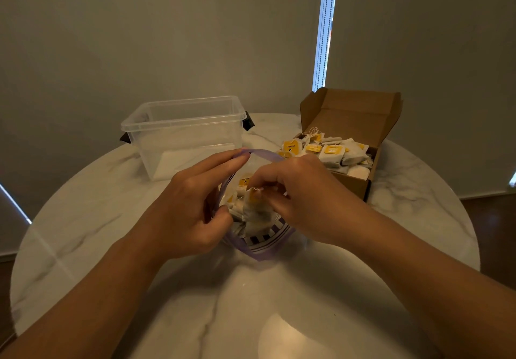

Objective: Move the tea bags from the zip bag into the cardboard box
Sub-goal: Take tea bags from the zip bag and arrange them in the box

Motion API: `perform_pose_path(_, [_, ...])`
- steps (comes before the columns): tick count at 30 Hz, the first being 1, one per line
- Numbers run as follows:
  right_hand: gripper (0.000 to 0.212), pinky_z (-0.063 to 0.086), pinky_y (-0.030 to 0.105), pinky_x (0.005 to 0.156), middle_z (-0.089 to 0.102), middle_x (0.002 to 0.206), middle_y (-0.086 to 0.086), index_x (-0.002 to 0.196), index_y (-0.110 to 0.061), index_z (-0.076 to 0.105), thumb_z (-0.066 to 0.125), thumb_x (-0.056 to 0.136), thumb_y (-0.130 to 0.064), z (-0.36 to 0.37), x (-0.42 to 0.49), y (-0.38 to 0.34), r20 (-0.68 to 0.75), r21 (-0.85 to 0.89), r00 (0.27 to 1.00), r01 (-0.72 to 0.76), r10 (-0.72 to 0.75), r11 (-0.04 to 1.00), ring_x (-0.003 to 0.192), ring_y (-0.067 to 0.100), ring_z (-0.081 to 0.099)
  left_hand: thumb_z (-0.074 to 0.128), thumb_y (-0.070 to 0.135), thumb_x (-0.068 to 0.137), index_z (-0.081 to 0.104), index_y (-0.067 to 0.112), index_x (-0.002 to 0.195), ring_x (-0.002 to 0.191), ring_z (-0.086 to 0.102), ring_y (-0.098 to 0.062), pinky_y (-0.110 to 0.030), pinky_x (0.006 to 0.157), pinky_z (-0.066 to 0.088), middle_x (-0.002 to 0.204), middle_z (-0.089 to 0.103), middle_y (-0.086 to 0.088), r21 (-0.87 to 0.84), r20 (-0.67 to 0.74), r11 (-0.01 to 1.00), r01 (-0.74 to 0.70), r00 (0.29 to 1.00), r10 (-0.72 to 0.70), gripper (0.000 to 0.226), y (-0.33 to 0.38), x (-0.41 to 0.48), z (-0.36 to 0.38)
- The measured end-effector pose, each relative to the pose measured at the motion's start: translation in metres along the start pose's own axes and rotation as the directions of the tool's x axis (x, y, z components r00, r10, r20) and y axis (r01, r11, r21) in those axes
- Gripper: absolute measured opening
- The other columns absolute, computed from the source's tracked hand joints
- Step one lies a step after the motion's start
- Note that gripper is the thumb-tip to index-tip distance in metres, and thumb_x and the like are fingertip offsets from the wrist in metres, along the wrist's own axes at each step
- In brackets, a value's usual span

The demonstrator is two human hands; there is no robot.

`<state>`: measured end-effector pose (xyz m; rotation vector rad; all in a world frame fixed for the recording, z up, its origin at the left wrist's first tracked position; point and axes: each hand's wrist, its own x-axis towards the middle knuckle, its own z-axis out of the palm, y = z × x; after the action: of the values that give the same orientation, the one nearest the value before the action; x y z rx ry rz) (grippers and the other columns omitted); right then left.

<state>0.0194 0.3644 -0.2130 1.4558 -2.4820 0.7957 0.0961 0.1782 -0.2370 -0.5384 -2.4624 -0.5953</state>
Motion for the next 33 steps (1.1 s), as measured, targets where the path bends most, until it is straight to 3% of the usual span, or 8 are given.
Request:
perform_pose_path(3, [0.019,0.056,0.03,0.077,0.07,0.1,-0.004,0.109,-0.022,0.072,0.06,0.095,-0.019,0.004,0.001,0.0,0.053,-0.012,0.999,-0.001,0.002,1.0,0.088,0.009,0.061,0.049,0.024,0.078,0.048,0.004,0.143,0.094,0.053,0.003,0.005,0.073,0.035,0.147,0.049,-0.005,0.006,0.001,1.0,0.002,1.0,-0.002,0.069,0.001,0.0,0.0])
perform_pose_path(5, [0.02,0.056,0.028,0.075,0.07,0.1,-0.004,0.111,-0.023,0.072,0.059,0.095,-0.02,0.005,0.002,0.0,0.086,-0.029,0.996,-0.013,0.016,0.999,0.087,0.008,0.062,0.05,0.024,0.078,0.048,0.003,0.143,0.101,0.048,-0.01,0.005,0.073,0.035,0.147,0.049,-0.006,0.017,0.005,1.0,-0.003,1.0,0.003,0.068,0.001,0.0,0.001])
perform_pose_path(8, [0.022,0.055,0.026,0.075,0.069,0.104,-0.005,0.114,-0.026,0.07,0.06,0.095,-0.022,0.006,0.003,0.001,0.132,-0.042,0.991,-0.027,0.032,0.999,0.089,0.01,0.062,0.05,0.024,0.078,0.048,0.004,0.143,0.097,0.053,-0.001,0.005,0.072,0.035,0.147,0.049,-0.005,0.008,0.001,1.0,-0.001,1.0,0.001,0.068,0.0,0.0,0.002])
perform_pose_path(15, [0.025,0.052,0.02,0.076,0.068,0.11,-0.007,0.114,-0.026,0.071,0.061,0.094,-0.016,0.007,0.003,0.0,0.171,-0.032,0.984,-0.036,0.041,0.999,0.092,0.006,0.059,0.052,0.022,0.079,0.048,0.003,0.143,0.104,0.047,-0.015,0.005,0.075,0.035,0.146,0.05,-0.005,0.02,-0.003,1.0,0.004,1.0,-0.004,0.067,0.0,-0.001,0.001])
perform_pose_path(19, [0.02,0.056,0.024,0.075,0.067,0.102,-0.006,0.108,-0.024,0.07,0.066,0.09,-0.017,0.01,0.004,0.003,0.154,-0.04,0.986,-0.053,0.058,0.998,0.089,0.007,0.06,0.051,0.023,0.079,0.048,0.006,0.144,0.1,0.054,0.008,0.004,0.075,0.036,0.147,0.049,-0.002,-0.001,0.012,1.0,0.01,1.0,-0.01,0.067,0.0,-0.001,0.0])
perform_pose_path(28, [0.041,0.057,0.036,0.078,0.059,0.114,0.001,0.12,-0.02,0.054,0.071,0.086,-0.036,0.016,0.003,0.002,0.127,-0.217,0.977,-0.14,0.17,0.966,0.093,0.018,0.06,0.058,0.009,0.077,0.048,0.005,0.144,0.093,0.056,0.014,0.003,0.067,0.038,0.147,0.05,-0.004,-0.008,0.01,1.0,0.018,1.0,-0.018,0.068,-0.001,-0.001,0.002])
perform_pose_path(30, [0.044,0.056,0.033,0.077,0.06,0.113,0.004,0.119,-0.019,0.055,0.066,0.087,-0.045,0.017,0.002,-0.001,0.103,-0.281,0.977,-0.15,0.185,0.948,0.093,0.019,0.059,0.053,0.02,0.08,0.048,0.006,0.144,0.093,0.055,0.009,0.003,0.069,0.038,0.148,0.049,-0.003,-0.005,0.009,1.0,0.003,1.0,-0.003,0.066,-0.001,-0.001,0.002])
perform_pose_path(33, [0.044,0.044,0.023,0.063,0.061,0.099,0.002,0.113,-0.018,0.059,0.058,0.089,-0.055,0.019,0.0,-0.007,0.105,-0.351,0.982,-0.109,0.155,0.93,0.08,0.013,0.051,0.05,0.026,0.08,0.047,0.008,0.145,0.103,0.057,0.007,0.003,0.074,0.038,0.149,0.048,0.0,-0.009,-0.002,1.0,0.004,1.0,-0.004,0.067,-0.003,-0.001,0.001])
